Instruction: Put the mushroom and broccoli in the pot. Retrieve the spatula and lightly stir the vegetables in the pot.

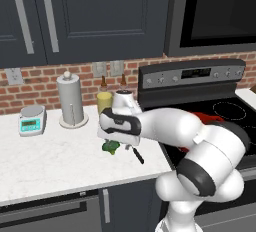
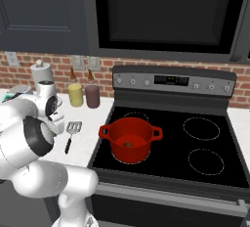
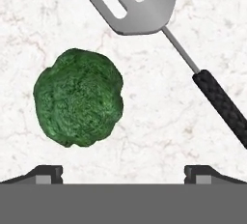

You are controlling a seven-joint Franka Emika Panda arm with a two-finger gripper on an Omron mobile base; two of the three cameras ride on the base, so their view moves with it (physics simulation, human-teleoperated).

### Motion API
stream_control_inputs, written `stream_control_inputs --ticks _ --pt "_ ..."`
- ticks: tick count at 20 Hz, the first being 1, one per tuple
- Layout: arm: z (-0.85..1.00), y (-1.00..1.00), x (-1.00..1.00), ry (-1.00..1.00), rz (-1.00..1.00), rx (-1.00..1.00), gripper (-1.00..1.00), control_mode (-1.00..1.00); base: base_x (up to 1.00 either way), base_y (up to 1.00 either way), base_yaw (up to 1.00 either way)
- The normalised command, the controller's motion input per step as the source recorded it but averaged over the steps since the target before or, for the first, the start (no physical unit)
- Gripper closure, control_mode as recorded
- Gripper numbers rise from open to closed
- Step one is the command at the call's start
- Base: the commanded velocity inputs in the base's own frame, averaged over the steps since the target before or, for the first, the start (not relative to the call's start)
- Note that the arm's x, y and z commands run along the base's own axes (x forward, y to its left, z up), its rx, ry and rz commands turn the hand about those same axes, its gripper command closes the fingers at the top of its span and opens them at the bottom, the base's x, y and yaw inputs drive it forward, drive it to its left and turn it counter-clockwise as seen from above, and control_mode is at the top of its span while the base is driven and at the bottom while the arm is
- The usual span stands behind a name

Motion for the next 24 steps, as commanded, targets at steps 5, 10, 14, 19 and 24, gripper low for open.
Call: stream_control_inputs --ticks 5,10,14,19,24 --pt "-0.11 0.0 0.26 -0.05 0.0 0.0 -1.0 -1.0 0.0 0.0 0.0" --pt "-0.24 0.0 0.19 -0.08 0.0 0.0 -1.0 -1.0 0.0 0.0 0.0" --pt "-0.39 0.14 0.17 -0.06 0.0 0.0 -1.0 -1.0 0.0 0.0 0.0" --pt "-0.29 0.0 0.02 -0.04 0.0 0.0 -1.0 -1.0 0.0 0.0 0.0" --pt "-0.24 0.09 0.04 -0.08 0.0 0.0 -1.0 -1.0 0.0 0.0 0.0"
